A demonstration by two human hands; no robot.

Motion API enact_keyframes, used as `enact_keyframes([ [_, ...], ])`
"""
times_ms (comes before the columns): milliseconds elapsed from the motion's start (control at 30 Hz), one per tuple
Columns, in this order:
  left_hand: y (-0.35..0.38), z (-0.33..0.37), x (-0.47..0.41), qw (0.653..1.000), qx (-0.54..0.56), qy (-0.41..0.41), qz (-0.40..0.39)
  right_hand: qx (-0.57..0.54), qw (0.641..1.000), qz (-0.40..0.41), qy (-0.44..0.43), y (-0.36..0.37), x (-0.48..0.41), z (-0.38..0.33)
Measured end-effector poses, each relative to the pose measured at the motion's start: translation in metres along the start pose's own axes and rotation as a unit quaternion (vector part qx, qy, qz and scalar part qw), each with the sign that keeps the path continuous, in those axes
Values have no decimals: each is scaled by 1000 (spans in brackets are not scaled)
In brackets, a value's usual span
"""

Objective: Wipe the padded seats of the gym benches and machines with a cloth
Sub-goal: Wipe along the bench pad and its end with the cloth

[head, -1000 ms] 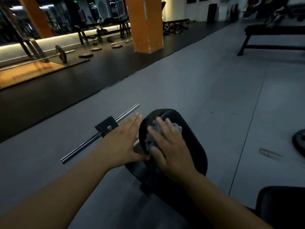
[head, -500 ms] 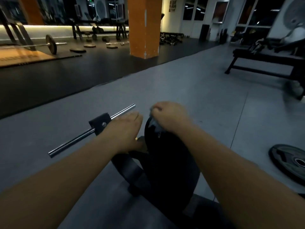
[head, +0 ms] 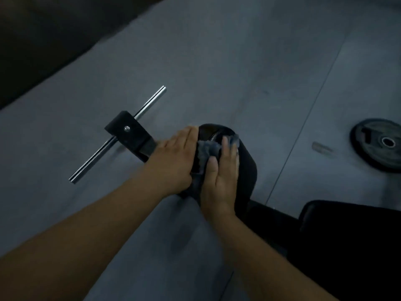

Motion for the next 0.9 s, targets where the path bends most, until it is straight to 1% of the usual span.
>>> enact_keyframes([
  [100, -1, 0, 3, 1000, 6, 4, -21, 4, 991, 22, 132, -2, -50, -9],
  [133, -2, -2, 2, 1000, 2, 12, -26, 10, 989, 27, 144, 0, -59, -16],
  [167, -5, -3, 0, 999, 8, 27, -22, 21, 992, 23, 124, 0, -56, -25],
  [233, -11, 1, -3, 997, 36, 74, -10, 24, 997, -13, 66, -2, -26, -25],
  [267, -13, 3, -5, 994, 45, 96, -4, 9, 997, -32, 69, -5, -5, -15],
  [300, -14, 5, -7, 993, 56, 107, -10, -11, 994, -43, 101, -7, 9, -2],
  [367, -13, 8, -8, 992, 67, 100, -43, -57, 975, -22, 214, 0, 2, 18],
  [433, -15, 8, -8, 993, 56, 85, -61, -48, 945, 10, 323, 4, -26, 14],
  [467, -16, 7, -8, 994, 48, 83, -61, -36, 941, 15, 336, 6, -33, 6],
  [500, -17, 7, -8, 993, 46, 86, -62, -34, 947, 16, 319, 4, -32, -4],
  [567, -14, 7, -7, 991, 69, 90, -74, -57, 970, 3, 234, 3, -3, -16],
  [600, -15, 7, -8, 990, 80, 90, -76, -64, 974, -9, 216, 0, 14, -19],
  [633, -14, 6, -9, 989, 82, 91, -77, -74, 972, -8, 224, 0, 21, -12],
  [667, -13, 6, -11, 989, 76, 93, -80, -89, 963, 12, 256, 3, 15, 3],
  [733, -14, 5, -12, 990, 69, 94, -81, -78, 932, 36, 352, 4, -22, 23],
  [767, -15, 5, -13, 990, 70, 93, -79, -64, 920, 41, 384, 2, -45, 29],
  [800, -15, 6, -13, 990, 74, 95, -80, -65, 917, 48, 392, -1, -64, 31],
  [833, -15, 6, -13, 988, 79, 97, -85, -72, 925, 53, 370, -6, -74, 24],
  [900, -14, 4, -13, 987, 91, 101, -82, -86, 954, 35, 283, -10, -63, -7],
])
Point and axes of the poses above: each hand's wrist, its own x-axis away from the middle knuckle, its own y-axis out of the palm, z = x × y, the point moved 4 cm from there along -x, towards the middle knuckle, and after that the axes turned 8 degrees about x, right-handed, at the moved point
